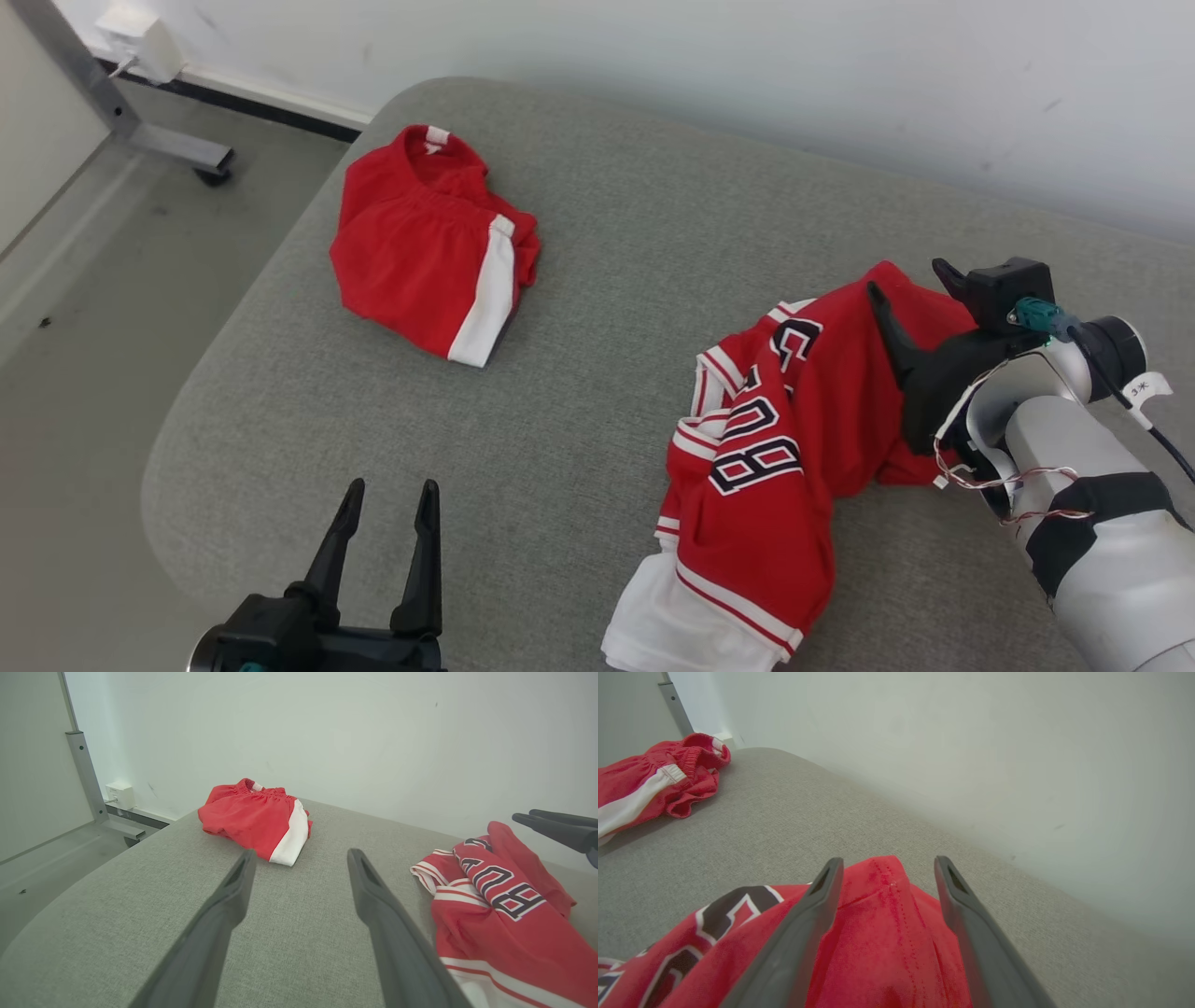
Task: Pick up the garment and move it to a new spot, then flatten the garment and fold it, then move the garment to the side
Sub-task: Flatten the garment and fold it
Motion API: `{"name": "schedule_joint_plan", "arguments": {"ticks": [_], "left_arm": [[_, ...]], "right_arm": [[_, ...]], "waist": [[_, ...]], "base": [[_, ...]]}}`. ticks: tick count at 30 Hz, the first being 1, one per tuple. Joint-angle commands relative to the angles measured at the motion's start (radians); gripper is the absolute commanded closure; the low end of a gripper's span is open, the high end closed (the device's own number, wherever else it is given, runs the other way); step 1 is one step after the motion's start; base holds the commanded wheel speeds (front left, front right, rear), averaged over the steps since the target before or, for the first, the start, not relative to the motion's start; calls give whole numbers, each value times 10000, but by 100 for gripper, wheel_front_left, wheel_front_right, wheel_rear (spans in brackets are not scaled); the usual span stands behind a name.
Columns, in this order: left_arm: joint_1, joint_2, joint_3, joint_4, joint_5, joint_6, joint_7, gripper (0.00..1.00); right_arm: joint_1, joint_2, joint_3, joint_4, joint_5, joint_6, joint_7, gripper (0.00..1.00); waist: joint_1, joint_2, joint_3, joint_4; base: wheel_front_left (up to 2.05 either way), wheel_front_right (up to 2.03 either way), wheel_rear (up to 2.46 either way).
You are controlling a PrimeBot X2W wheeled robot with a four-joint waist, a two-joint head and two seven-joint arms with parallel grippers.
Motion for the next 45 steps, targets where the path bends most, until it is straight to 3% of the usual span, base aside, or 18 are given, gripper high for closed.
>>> {"name": "schedule_joint_plan", "arguments": {"ticks": [1, 6, 7, 8, 9, 10, 17, 22, 28, 35, 45], "left_arm": [[-122, -20, -184, 31, -138, -9, -34, 0], [-217, -20, -408, 10, -313, 101, -34, 0], [-216, -22, -427, 1, -334, 113, -34, 0], [-216, -22, -439, -1, -351, 139, -34, 0], [-216, -19, -439, 12, -357, 149, -34, 0], [-218, -19, -429, 23, -361, 164, -34, 0], [-77, -17, -277, 90, -220, 160, -34, 0], [232, -17, -52, 159, -78, 138, -34, 0], [505, -13, 158, 200, 130, 112, -32, 0], [856, -13, 478, 244, 295, 28, -34, 0], [997, -16, 690, 254, 317, 11, -34, 0]], "right_arm": [[-338, -153, 287, 454, 289, -22, 105, 0], [-717, -277, 809, 1292, 725, -22, 292, 0], [-754, -285, 888, 1435, 819, -22, 343, 7], [-788, -306, 980, 1569, 885, -22, 399, 54], [-820, -298, 1082, 1671, 970, -22, 424, 85], [-875, -259, 1149, 1693, 1093, -22, 332, 100], [-921, -254, 1614, 1711, 1460, -22, -743, 100], [-398, -243, 1602, 1139, 1715, -22, -1222, 100], [851, -498, 865, -987, 1585, -22, -1249, 100], [3342, -599, -369, -3857, 1247, -22, -1239, 100], [6540, -259, -2269, -6001, 814, -22, -1239, 100]], "waist": [[-2, -1, 545, 761], [-2, -1, 675, 928], [-2, -1, 690, 930], [-2, -1, 703, 927], [-2, -1, 710, 919], [-2, -1, 715, 900], [-2, -1, 417, 423], [-2, -1, -49, -283], [-2, -1, -441, -1196], [-2, -1, -912, -2530], [-2, -1, -975, -3669]], "base": [[0, 0, 0], [0, 0, 0], [0, 0, 0], [0, 0, 0], [0, 0, 0], [0, 0, 0], [0, 0, 0], [0, 0, 0], [0, 0, 0], [0, 0, 0], [0, 0, 0]]}}
